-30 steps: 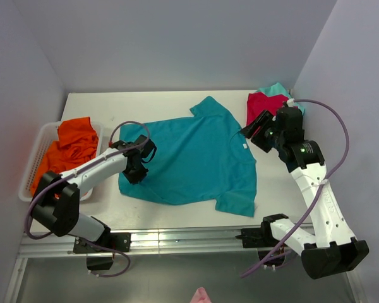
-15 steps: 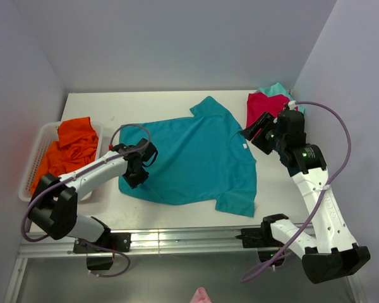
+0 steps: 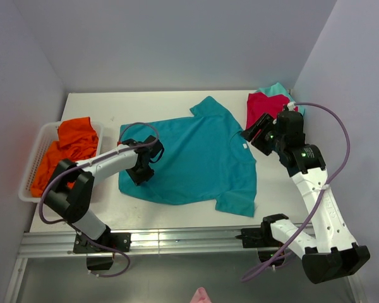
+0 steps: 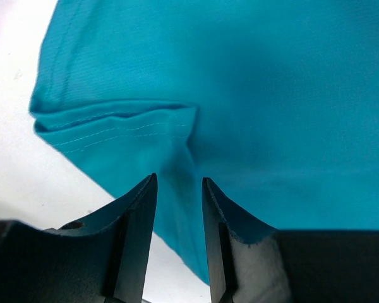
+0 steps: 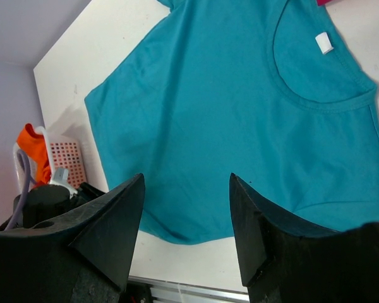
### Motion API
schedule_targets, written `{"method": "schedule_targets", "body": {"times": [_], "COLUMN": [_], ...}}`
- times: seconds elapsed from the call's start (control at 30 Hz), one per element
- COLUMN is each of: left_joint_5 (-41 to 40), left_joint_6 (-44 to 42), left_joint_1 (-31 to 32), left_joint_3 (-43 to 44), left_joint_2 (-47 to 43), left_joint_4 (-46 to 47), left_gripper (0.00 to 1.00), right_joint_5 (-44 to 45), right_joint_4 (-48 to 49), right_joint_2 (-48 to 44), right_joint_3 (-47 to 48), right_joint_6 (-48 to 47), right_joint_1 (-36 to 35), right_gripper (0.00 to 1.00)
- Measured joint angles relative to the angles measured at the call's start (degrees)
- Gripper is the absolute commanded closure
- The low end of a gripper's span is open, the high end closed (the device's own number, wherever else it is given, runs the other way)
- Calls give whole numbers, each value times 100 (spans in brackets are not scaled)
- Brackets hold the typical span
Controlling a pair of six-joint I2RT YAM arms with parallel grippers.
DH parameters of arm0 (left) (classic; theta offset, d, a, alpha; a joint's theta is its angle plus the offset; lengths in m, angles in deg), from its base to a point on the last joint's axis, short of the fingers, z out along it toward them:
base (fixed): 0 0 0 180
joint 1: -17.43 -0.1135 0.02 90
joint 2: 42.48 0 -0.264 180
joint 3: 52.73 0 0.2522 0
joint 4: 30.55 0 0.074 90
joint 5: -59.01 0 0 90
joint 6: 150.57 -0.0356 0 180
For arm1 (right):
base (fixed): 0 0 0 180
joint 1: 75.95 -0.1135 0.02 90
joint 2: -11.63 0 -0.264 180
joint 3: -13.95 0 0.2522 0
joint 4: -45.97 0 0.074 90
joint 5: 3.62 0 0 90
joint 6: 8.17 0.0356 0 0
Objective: Fold and stack the t-shirts
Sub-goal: Flatten the tshirt out
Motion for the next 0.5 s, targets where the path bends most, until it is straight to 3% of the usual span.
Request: {"method": "schedule_targets", "body": {"times": [0.5], "left_joint_5": [0], "left_joint_6": [-181], "left_joint_1": [0], "left_joint_3": [160], "left_joint_2": [240], "left_joint_4": [94], "left_gripper": [61], "right_joint_5": [44], "right_joint_4": [0], "right_joint_2": [-11], "right_joint_3": [-111], "right_joint_6": [0], "right_joint_1": [0], "right_gripper": [37]}}
